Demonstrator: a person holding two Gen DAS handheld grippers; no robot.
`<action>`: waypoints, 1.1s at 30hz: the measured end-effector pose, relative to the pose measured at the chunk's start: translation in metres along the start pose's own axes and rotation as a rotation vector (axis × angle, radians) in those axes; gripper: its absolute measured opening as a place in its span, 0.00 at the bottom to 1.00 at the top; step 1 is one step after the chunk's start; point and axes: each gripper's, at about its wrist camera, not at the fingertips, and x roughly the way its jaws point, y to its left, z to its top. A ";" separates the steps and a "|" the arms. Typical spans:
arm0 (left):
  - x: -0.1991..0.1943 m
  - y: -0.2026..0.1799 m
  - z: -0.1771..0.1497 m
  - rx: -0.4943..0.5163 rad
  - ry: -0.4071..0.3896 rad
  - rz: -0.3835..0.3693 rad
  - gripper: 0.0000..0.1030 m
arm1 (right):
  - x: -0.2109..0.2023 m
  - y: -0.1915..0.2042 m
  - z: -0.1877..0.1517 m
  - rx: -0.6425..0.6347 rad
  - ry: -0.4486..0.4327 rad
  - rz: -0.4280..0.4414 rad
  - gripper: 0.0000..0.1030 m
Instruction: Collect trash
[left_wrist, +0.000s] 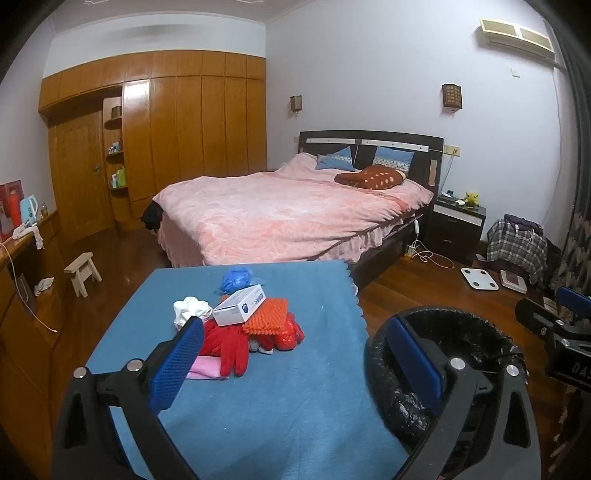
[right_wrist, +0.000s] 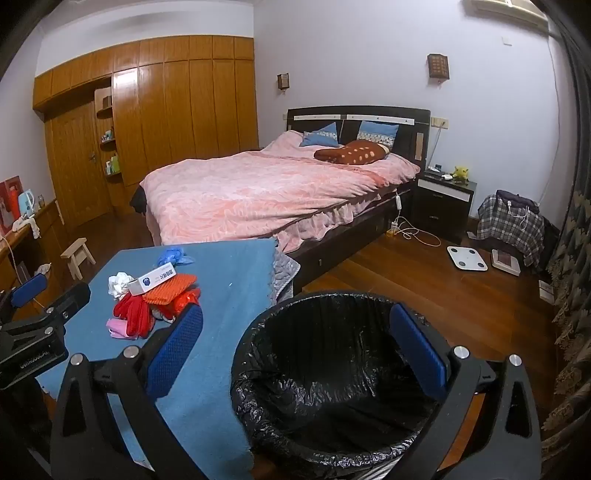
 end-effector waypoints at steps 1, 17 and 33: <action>0.000 -0.001 0.001 0.000 0.001 0.000 0.94 | 0.000 0.000 0.000 0.001 0.001 0.001 0.96; 0.002 -0.001 0.000 0.002 0.004 0.001 0.94 | 0.001 0.000 -0.001 0.000 0.001 0.000 0.96; 0.002 -0.001 0.000 0.003 0.005 0.001 0.94 | 0.002 -0.001 -0.001 0.001 0.004 0.001 0.96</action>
